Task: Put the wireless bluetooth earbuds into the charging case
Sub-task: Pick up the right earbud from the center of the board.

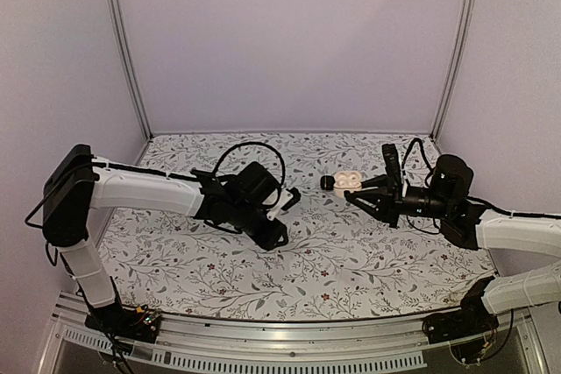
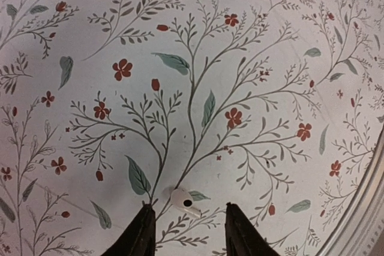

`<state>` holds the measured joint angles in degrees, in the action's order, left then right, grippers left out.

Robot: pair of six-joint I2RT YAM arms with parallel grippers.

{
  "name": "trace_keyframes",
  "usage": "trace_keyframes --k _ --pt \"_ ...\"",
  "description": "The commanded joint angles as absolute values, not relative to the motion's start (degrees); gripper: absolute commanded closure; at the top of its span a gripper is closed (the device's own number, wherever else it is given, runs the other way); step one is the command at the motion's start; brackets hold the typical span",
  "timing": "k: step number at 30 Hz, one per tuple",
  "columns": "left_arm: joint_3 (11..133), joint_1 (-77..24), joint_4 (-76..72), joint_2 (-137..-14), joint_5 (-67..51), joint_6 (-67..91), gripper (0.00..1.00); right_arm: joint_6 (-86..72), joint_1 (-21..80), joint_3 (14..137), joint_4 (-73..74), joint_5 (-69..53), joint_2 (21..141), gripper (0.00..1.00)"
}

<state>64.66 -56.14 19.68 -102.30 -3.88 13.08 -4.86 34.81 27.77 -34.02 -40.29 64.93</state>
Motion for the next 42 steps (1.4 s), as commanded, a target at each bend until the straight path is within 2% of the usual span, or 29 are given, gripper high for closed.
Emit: trace_keyframes --k 1,13,28,31,35,42 --pt "68.74 -56.39 24.82 -103.96 -6.01 12.66 0.60 -4.13 34.39 27.26 -33.45 -39.12 63.23 1.00" --pt "77.83 -57.34 36.99 -112.88 -0.81 13.78 0.62 -3.96 34.33 27.34 -32.88 -38.99 63.19 1.00" --pt "80.58 -57.38 39.72 -117.35 -1.54 11.37 0.71 -3.87 34.28 27.47 -32.87 -39.11 63.45 1.00" --pt "80.45 -57.26 41.06 -117.60 -0.90 9.93 0.70 -3.87 34.28 27.48 -32.87 -39.11 63.39 1.00" --pt "79.58 -56.96 42.79 -117.23 -0.18 8.50 0.61 -3.87 34.20 27.51 -32.93 -39.17 63.51 1.00" --pt "77.46 -54.57 43.13 -115.47 3.03 7.59 0.62 -3.87 34.19 27.60 -32.89 -39.32 63.63 1.00"
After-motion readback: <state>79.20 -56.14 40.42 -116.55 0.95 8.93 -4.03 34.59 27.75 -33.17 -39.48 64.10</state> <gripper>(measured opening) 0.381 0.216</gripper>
